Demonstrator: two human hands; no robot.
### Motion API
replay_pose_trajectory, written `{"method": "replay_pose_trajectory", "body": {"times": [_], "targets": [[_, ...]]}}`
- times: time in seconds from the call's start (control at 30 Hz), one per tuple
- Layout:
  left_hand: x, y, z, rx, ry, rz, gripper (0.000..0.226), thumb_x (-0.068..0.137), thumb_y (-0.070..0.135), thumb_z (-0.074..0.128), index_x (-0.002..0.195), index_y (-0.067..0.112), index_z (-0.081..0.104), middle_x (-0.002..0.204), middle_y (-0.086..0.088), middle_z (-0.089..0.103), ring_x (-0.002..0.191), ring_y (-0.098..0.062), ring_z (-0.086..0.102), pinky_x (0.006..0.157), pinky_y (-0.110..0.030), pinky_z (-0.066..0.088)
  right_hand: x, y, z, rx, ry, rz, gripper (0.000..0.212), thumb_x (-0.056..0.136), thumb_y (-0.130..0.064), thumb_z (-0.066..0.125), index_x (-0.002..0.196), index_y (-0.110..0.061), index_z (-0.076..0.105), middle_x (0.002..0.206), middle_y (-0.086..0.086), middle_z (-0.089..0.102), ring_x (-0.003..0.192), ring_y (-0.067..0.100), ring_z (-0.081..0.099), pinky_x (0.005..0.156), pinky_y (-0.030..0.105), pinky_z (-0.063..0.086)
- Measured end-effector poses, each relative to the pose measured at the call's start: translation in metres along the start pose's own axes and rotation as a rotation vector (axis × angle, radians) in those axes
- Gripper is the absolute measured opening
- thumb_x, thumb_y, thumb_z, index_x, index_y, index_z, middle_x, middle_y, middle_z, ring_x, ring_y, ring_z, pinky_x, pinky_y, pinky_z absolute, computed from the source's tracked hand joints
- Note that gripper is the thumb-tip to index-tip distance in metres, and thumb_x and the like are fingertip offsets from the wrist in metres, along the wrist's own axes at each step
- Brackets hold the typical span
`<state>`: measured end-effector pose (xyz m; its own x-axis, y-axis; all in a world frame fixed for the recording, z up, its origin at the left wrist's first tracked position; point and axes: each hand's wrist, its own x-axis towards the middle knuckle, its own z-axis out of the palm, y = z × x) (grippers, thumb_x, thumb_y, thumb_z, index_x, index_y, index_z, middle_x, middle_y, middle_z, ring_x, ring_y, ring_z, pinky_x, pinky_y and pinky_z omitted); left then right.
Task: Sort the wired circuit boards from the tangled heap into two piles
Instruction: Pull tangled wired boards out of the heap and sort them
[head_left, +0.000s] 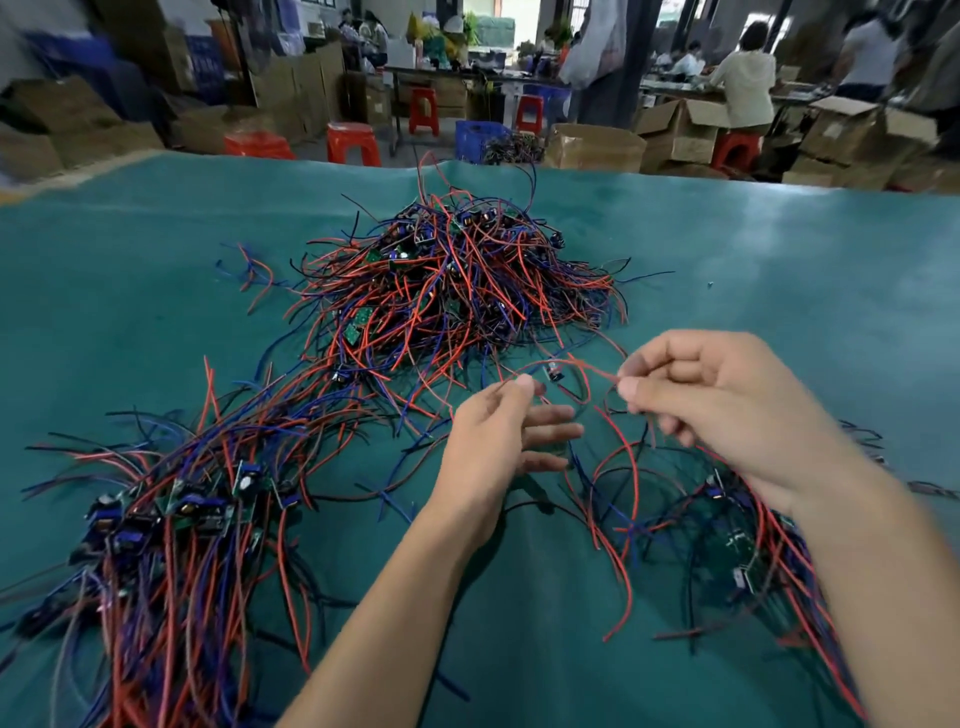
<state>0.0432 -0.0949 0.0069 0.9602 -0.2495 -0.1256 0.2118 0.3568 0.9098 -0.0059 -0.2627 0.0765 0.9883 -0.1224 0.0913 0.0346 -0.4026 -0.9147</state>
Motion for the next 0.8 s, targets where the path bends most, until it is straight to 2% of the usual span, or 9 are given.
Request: {"method": "replay_pose_trajectory", "body": {"times": [0.07, 0.17, 0.33, 0.43, 0.5, 0.57, 0.63, 0.73, 0.8], "targets": [[-0.001, 0.001, 0.001, -0.009, -0.055, -0.048, 0.042, 0.104, 0.035, 0.045, 0.116, -0.005, 0.054, 0.096, -0.019, 0.075, 0.077, -0.024, 0.075, 0.049, -0.024, 0.053, -0.007, 0.012, 0.018, 0.072, -0.009, -0.002, 0.013, 0.088, -0.001, 0.074, 0.082, -0.013, 0.072, 0.064, -0.001, 0.067, 0.049, 0.007, 0.051, 0.046, 0.016, 0.040], [0.001, 0.002, -0.001, -0.082, -0.105, -0.113, 0.049, 0.104, 0.043, 0.042, 0.114, -0.002, 0.060, 0.098, -0.016, 0.076, 0.077, -0.020, 0.073, 0.053, -0.025, 0.055, -0.011, 0.031, 0.035, -0.014, 0.017, -0.040, 0.015, 0.087, -0.002, 0.076, 0.081, -0.015, 0.073, 0.065, -0.003, 0.066, 0.057, 0.009, 0.054, 0.055, 0.019, 0.044], [0.001, 0.001, -0.004, -0.131, -0.121, -0.106, 0.028, 0.104, 0.022, 0.044, 0.113, 0.002, 0.061, 0.107, -0.015, 0.074, 0.078, -0.017, 0.072, 0.056, -0.021, 0.054, -0.016, 0.040, 0.036, -0.009, -0.129, -0.074, 0.017, 0.083, -0.001, 0.079, 0.077, -0.016, 0.074, 0.067, -0.002, 0.069, 0.063, 0.011, 0.057, 0.063, 0.025, 0.047], [0.000, -0.001, -0.006, -0.084, -0.067, -0.087, 0.023, 0.104, 0.019, 0.048, 0.106, 0.003, 0.065, 0.086, -0.005, 0.074, 0.067, -0.011, 0.068, 0.050, -0.017, 0.049, -0.016, 0.043, 0.029, -0.065, -0.194, -0.071, 0.014, 0.078, -0.009, 0.084, 0.077, -0.020, 0.076, 0.070, 0.004, 0.073, 0.062, 0.012, 0.058, 0.064, 0.027, 0.049], [0.001, -0.002, -0.006, -0.059, -0.056, -0.068, 0.019, 0.102, 0.017, 0.051, 0.096, 0.006, 0.065, 0.069, 0.000, 0.064, 0.055, -0.008, 0.058, 0.044, -0.014, 0.040, -0.015, 0.045, 0.028, -0.029, -0.210, -0.058, 0.009, 0.073, -0.020, 0.085, 0.077, -0.020, 0.077, 0.071, 0.006, 0.073, 0.061, 0.009, 0.059, 0.062, 0.021, 0.048], [0.002, -0.002, -0.006, -0.029, -0.104, -0.057, 0.017, 0.101, 0.016, 0.052, 0.091, 0.009, 0.064, 0.063, 0.003, 0.057, 0.051, -0.006, 0.050, 0.044, -0.013, 0.035, -0.012, 0.051, 0.031, 0.029, -0.106, -0.045, 0.013, 0.079, -0.027, 0.084, 0.076, -0.018, 0.076, 0.065, 0.000, 0.071, 0.054, 0.002, 0.055, 0.055, 0.011, 0.041], [0.000, -0.002, -0.004, -0.006, -0.199, -0.074, 0.016, 0.100, 0.015, 0.054, 0.088, 0.011, 0.064, 0.061, 0.002, 0.053, 0.049, -0.007, 0.044, 0.044, -0.013, 0.032, -0.007, 0.059, 0.033, 0.107, 0.050, 0.015, 0.020, 0.092, -0.029, 0.075, 0.078, -0.015, 0.074, 0.058, -0.010, 0.062, 0.045, 0.001, 0.045, 0.044, 0.009, 0.032], [-0.005, -0.002, -0.001, 0.038, -0.344, -0.135, 0.020, 0.097, 0.014, 0.054, 0.079, 0.013, 0.063, 0.057, 0.001, 0.045, 0.046, -0.008, 0.036, 0.045, -0.016, 0.026, -0.004, 0.059, 0.035, 0.465, 0.065, 0.134, 0.020, 0.093, -0.036, 0.070, 0.089, -0.018, 0.079, 0.075, -0.003, 0.068, 0.043, 0.010, 0.032, 0.040, 0.020, 0.015], [-0.006, -0.004, 0.002, 0.075, -0.365, -0.155, 0.023, 0.096, 0.012, 0.053, 0.075, 0.012, 0.062, 0.053, 0.001, 0.042, 0.043, -0.008, 0.033, 0.043, -0.017, 0.024, -0.005, 0.056, 0.035, 0.573, 0.056, 0.109, 0.013, 0.088, -0.029, 0.073, 0.092, -0.019, 0.081, 0.087, -0.006, 0.074, 0.042, 0.010, 0.032, 0.040, 0.018, 0.015]]}}
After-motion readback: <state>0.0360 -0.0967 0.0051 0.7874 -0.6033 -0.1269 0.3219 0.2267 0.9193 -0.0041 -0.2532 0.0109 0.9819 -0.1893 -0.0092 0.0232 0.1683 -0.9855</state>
